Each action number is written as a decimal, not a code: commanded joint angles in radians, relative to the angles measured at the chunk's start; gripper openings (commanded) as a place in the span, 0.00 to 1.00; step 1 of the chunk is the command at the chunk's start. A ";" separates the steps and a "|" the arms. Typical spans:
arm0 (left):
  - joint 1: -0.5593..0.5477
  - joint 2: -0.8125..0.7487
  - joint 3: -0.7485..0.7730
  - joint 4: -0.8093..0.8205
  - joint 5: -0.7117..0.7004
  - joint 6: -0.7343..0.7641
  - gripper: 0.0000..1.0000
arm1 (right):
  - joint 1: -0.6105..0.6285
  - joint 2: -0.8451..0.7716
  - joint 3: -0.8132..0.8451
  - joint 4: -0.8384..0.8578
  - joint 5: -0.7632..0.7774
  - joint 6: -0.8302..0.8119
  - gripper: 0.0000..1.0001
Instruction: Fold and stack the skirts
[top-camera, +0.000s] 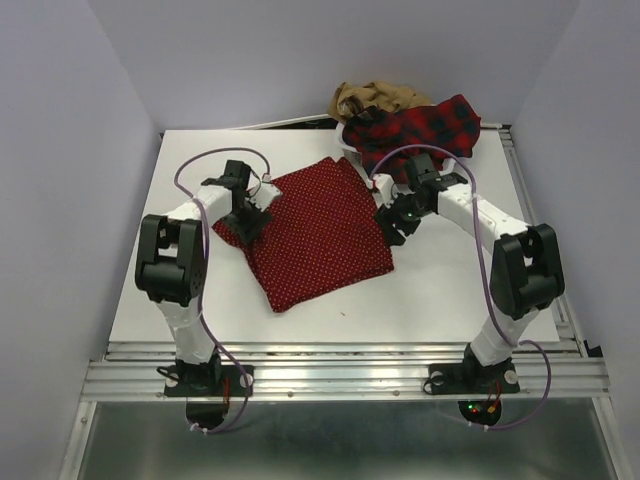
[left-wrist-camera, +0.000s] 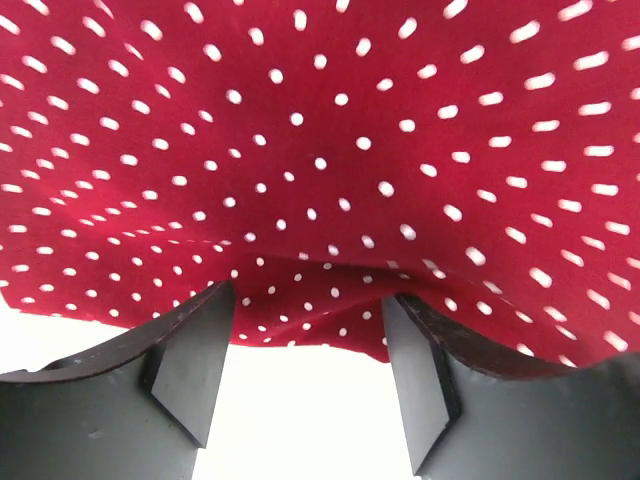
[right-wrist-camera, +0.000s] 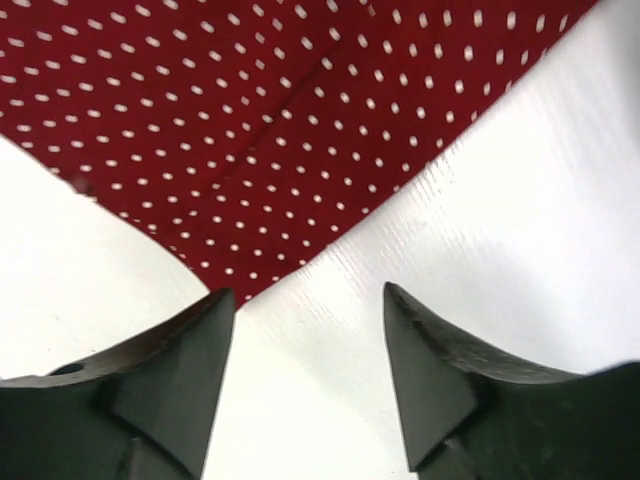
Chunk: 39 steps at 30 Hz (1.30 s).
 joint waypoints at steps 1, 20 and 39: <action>0.007 -0.150 0.058 -0.052 0.191 0.097 0.74 | 0.014 -0.081 0.020 0.008 -0.073 0.007 0.69; -0.520 -0.622 -0.429 -0.192 0.049 0.076 0.84 | 0.169 -0.055 -0.298 0.398 0.323 -0.059 0.54; -0.680 -0.800 -0.450 -0.195 0.172 0.418 0.75 | 0.169 -0.026 -0.173 0.328 0.296 0.101 0.01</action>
